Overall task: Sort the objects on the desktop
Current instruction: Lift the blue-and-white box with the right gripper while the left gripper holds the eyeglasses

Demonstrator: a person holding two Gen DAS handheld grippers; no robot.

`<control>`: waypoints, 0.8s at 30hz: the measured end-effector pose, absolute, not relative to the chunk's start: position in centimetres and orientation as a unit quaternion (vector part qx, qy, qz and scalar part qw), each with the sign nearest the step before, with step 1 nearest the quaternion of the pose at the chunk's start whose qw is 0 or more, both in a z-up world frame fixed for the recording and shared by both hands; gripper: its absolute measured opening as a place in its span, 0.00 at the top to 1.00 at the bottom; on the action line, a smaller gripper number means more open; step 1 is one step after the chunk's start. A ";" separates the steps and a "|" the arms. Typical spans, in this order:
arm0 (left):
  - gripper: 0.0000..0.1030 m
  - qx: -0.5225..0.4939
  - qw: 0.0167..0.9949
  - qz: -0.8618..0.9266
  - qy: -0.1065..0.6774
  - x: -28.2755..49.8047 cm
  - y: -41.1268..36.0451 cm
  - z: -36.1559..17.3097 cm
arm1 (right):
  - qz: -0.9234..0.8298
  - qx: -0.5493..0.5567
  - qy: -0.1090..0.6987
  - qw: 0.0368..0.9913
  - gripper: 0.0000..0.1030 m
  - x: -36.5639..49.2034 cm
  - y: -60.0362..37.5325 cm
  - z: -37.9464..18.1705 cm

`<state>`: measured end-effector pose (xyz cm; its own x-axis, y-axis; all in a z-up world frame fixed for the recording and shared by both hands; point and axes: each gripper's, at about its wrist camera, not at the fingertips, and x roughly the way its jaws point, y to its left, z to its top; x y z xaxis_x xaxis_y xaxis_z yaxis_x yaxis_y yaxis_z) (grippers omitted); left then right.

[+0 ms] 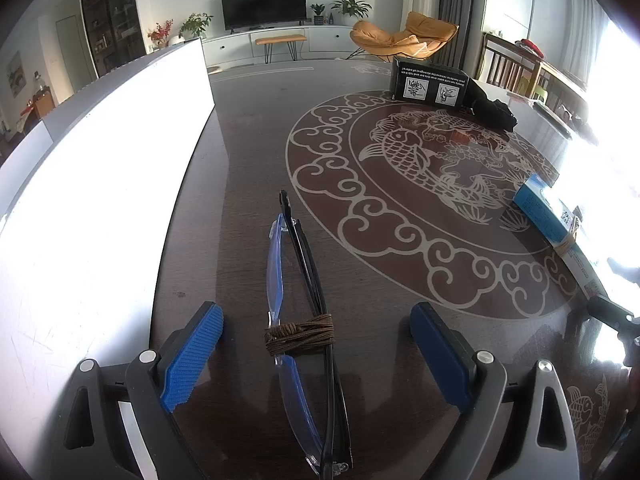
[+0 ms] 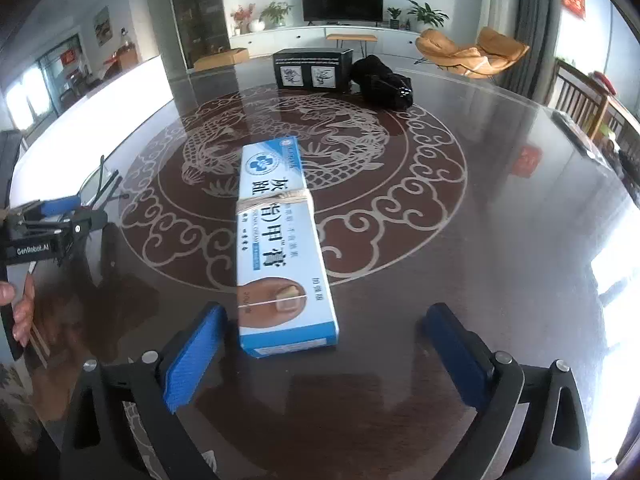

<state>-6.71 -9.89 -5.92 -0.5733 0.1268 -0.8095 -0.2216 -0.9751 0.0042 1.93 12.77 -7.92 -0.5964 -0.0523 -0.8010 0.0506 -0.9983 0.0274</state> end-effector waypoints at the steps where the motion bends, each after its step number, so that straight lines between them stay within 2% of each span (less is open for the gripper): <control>1: 0.07 -0.451 0.098 0.885 0.052 -6.7 -9.9 -5.9 | -0.893 0.449 0.001 0.027 0.02 1.9 12.7 -7.9; 24: 0.07 -0.451 0.098 0.885 0.052 -6.6 -9.9 -5.9 | -0.893 0.450 0.019 -0.007 0.02 1.7 12.5 -8.0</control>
